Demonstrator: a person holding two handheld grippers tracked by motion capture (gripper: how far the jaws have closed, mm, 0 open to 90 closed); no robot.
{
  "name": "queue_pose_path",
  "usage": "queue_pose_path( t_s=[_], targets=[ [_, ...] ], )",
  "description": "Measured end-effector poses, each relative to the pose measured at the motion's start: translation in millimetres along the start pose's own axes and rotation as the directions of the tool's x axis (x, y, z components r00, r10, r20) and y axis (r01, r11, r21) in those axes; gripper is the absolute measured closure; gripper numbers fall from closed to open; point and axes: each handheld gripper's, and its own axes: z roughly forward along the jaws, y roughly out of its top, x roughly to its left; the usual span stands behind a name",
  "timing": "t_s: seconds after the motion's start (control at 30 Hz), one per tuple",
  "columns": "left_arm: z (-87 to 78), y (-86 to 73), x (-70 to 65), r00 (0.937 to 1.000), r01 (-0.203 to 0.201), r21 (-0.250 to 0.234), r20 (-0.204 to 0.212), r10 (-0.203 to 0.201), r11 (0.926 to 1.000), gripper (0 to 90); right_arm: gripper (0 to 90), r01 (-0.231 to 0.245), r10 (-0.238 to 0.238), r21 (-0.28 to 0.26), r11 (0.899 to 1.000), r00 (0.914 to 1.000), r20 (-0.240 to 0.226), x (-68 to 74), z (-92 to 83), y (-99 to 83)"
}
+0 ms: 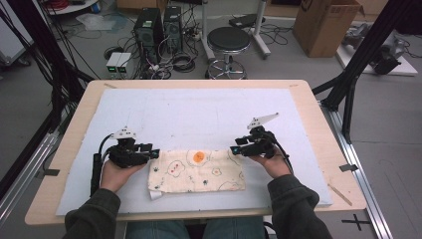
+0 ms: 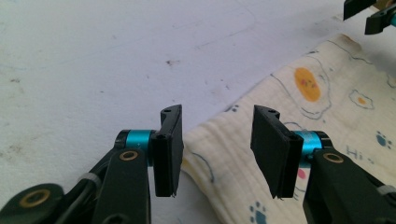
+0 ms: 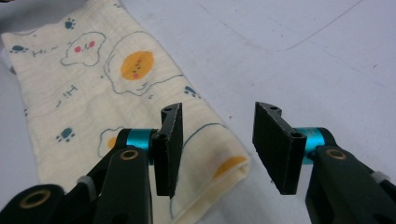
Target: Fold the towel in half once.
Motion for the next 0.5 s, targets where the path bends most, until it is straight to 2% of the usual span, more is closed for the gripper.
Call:
queue_pose_path(
  t_s=[0.03,0.07,0.13,0.2,0.33,0.4,0.5],
  targets=[
    [3.0,-0.3,3.4,0.9998,0.014,0.012,-0.018,-0.013,0.9998,52.8,52.8,0.003,-0.003,0.004,1.000,1.0000,0.003,-2.6,2.4,0.2],
    [4.8,-0.8,5.3,0.9995,0.023,0.019,-0.023,-0.023,0.9995,52.1,53.2,-0.016,0.016,0.016,1.000,0.9999,0.006,-5.3,5.3,-0.1],
    [9.0,-1.9,10.4,0.9986,0.051,0.041,-0.018,-0.050,0.9979,52.7,54.5,-0.037,0.037,0.034,0.999,0.9993,-0.002,-10.3,9.5,-1.5],
    [12.2,-2.8,12.1,0.9985,0.055,0.052,0.002,-0.055,0.9971,59.3,58.3,-0.055,0.055,0.066,0.996,0.9985,-0.004,-14.3,13.1,-3.2],
    [17.3,-4.6,12.1,0.9988,0.045,0.094,0.015,-0.046,0.9946,71.9,68.6,-0.058,0.061,0.101,0.993,0.9977,-0.030,-17.1,17.7,-5.0],
    [18.1,-5.4,12.3,0.9996,0.021,0.121,0.017,-0.023,0.9925,80.1,73.5,-0.057,0.062,0.125,0.991,0.9974,-0.037,-17.5,19.9,-5.9],
    [17.8,-5.2,11.1,0.9997,0.020,0.114,0.010,-0.021,0.9933,84.9,82.5,-0.040,0.048,0.147,0.988,0.9974,-0.053,-16.7,21.5,-6.2]
  ],
)
